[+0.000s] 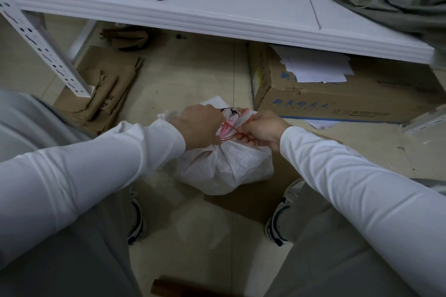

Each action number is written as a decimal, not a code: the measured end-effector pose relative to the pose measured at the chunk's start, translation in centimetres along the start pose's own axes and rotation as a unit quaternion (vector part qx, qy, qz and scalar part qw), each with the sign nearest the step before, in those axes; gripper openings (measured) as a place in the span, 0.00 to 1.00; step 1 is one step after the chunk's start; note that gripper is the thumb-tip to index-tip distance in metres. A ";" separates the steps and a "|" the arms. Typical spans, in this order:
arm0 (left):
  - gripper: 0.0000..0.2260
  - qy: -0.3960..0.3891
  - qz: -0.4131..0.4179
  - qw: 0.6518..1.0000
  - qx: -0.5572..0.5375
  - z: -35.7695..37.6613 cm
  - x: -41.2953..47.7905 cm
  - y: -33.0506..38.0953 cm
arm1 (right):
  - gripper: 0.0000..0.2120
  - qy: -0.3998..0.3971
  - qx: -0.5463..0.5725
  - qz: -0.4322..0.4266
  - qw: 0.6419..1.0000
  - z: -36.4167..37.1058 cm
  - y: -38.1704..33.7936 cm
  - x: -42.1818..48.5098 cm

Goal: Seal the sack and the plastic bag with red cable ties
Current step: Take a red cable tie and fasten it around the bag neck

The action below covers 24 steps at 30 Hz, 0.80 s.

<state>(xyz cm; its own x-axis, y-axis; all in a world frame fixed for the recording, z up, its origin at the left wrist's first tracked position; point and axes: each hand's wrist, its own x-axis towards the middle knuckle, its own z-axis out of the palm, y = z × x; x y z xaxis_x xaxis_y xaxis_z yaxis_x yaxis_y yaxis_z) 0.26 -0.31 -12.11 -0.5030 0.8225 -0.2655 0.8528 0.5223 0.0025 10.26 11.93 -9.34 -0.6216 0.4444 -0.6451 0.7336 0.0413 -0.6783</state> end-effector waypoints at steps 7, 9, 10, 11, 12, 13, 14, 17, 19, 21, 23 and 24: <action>0.22 0.047 0.095 0.991 0.082 -0.6 0.0 -0.8 | 0.03 0.000 -0.013 0.005 1.000 -0.9 0.5 0.6; 0.22 0.084 0.130 0.983 0.097 -0.6 -0.1 -1.2 | 0.02 -0.016 0.006 0.012 1.000 -0.9 0.7 0.6; 0.22 0.096 0.148 0.978 0.110 -0.5 -0.1 -1.4 | 0.02 -0.025 0.018 0.018 0.999 -0.8 0.8 0.6; 0.23 0.098 0.164 0.974 0.124 -0.4 0.1 -1.6 | 0.02 -0.031 0.028 0.023 0.999 -0.6 0.9 0.6; 0.24 0.096 0.178 0.970 0.135 -0.3 0.2 -1.8 | 0.03 -0.034 0.033 0.026 0.999 -0.5 0.9 0.6; 0.24 0.090 0.187 0.968 0.143 -0.2 0.3 -2.0 | 0.03 -0.035 0.031 0.026 0.999 -0.3 1.0 0.5; 0.24 0.087 0.189 0.966 0.152 -0.1 0.3 -2.0 | 0.04 -0.032 0.023 0.023 0.999 -0.2 1.0 0.5; 0.25 0.090 0.178 0.964 0.177 0.2 0.2 -1.6 | 0.02 -0.003 0.001 0.011 1.000 -0.1 1.0 0.6; 0.24 0.108 0.175 0.964 0.168 0.4 0.0 -1.1 | 0.02 0.013 0.010 -0.001 1.000 -0.2 0.9 0.8; 0.24 0.129 0.176 0.967 0.133 0.6 -0.2 -0.6 | 0.01 0.012 0.030 -0.001 0.999 -0.3 0.9 0.9; 0.22 0.133 0.172 0.972 0.088 0.9 -0.4 -0.2 | 0.03 0.004 0.055 0.007 0.998 -0.4 0.9 0.9; 0.21 0.132 0.167 0.975 0.066 1.0 -0.5 -0.1 | 0.05 0.002 0.064 0.013 0.998 -0.5 1.0 0.9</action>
<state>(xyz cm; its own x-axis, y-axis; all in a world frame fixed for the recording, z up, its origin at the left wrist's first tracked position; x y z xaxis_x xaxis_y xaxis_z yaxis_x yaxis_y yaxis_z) 0.54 -1.01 -12.97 -0.1973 0.9802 -0.0142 0.9772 0.1955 -0.0822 10.51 12.81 -10.43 -0.6019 0.4480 -0.6611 0.7077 -0.0844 -0.7015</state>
